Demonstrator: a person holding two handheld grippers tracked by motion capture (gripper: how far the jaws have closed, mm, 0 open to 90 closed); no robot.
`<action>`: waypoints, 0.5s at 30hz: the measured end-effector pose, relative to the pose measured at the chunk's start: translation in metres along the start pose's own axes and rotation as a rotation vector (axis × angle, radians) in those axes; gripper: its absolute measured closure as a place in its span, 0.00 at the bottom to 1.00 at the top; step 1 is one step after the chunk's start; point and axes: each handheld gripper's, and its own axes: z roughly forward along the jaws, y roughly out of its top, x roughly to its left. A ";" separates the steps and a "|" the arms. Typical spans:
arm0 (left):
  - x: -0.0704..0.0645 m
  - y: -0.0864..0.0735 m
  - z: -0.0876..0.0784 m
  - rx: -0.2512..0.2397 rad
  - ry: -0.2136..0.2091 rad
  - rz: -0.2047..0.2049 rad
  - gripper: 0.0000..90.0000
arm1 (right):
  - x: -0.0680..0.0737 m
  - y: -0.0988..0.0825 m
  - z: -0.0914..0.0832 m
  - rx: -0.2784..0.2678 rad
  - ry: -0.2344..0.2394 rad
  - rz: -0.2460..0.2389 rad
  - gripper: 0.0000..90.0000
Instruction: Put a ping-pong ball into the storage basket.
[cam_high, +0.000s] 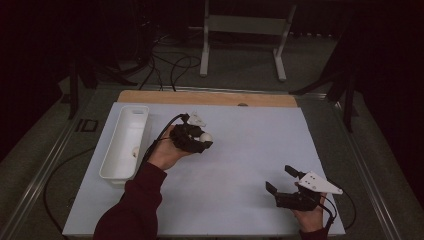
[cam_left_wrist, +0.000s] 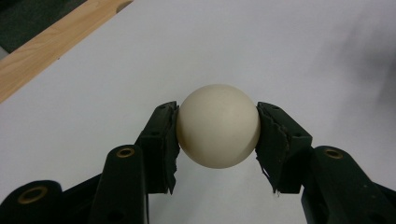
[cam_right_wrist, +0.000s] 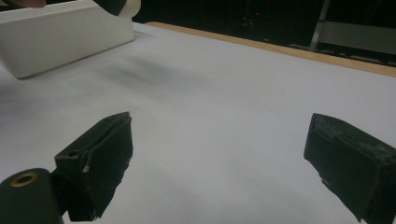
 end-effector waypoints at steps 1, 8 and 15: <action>0.000 0.000 -0.001 0.002 0.001 0.003 0.57 | 0.000 0.000 0.000 0.000 0.000 -0.002 0.09; 0.000 -0.002 -0.006 -0.001 0.003 0.008 0.57 | 0.000 0.000 0.000 0.002 -0.001 -0.001 0.09; 0.000 -0.003 -0.011 0.005 0.007 0.019 0.57 | 0.000 0.000 0.000 0.003 0.000 -0.001 0.09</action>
